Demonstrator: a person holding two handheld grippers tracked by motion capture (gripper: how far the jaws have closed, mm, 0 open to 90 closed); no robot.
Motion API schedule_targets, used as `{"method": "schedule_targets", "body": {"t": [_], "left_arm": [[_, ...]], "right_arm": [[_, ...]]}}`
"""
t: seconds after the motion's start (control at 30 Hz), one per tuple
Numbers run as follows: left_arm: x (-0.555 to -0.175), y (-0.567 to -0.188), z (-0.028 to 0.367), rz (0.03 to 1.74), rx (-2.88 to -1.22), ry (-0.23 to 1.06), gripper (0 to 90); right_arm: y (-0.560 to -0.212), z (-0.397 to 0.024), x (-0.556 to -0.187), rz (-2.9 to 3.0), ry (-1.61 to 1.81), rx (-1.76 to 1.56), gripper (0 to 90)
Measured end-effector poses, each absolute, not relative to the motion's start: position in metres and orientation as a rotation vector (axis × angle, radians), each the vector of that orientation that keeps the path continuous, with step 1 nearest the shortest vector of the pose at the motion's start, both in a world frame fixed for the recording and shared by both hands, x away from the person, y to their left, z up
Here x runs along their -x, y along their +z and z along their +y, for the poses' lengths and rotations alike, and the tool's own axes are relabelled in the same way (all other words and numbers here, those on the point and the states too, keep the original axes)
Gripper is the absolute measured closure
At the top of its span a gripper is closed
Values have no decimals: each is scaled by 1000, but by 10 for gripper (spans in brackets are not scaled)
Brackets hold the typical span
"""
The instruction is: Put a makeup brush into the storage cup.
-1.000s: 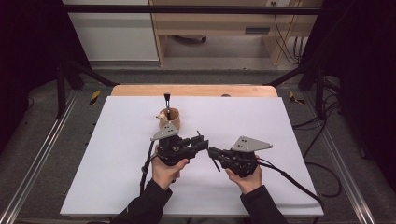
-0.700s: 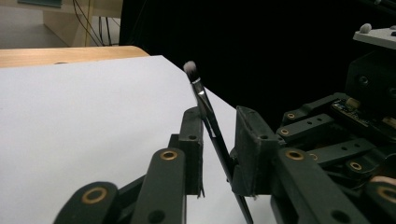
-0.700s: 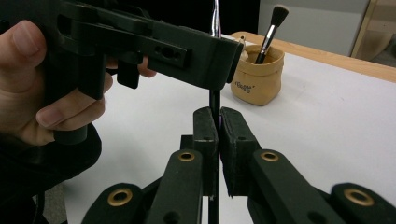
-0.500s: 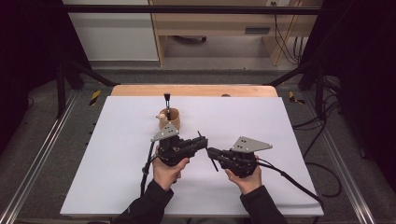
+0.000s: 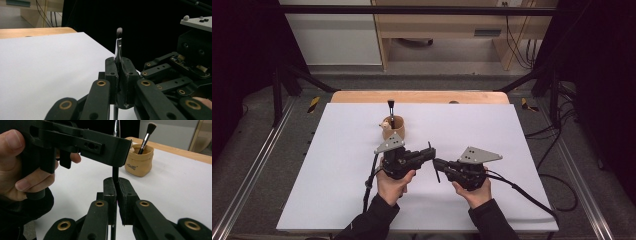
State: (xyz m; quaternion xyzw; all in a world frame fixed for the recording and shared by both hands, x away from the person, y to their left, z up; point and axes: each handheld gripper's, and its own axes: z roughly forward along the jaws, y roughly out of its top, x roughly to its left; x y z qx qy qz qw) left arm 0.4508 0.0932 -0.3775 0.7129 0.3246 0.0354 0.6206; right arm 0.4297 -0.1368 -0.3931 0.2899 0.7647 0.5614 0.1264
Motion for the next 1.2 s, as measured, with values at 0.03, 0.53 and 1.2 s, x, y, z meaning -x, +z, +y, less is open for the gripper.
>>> {"method": "schedule_targets", "body": {"t": [0.03, 0.53, 1.2], "left_arm": [[-451, -377, 93, 744, -1638, 81, 851], [-448, -371, 104, 732, -1644, 153, 852], [-444, -359, 126, 718, -1676, 223, 851]], "right_arm": [[-393, -137, -430, 2227, 1635, -844, 854], [-390, -141, -429, 2216, 1622, -859, 737], [-391, -157, -435, 2144, 1518, -977, 388]]}}
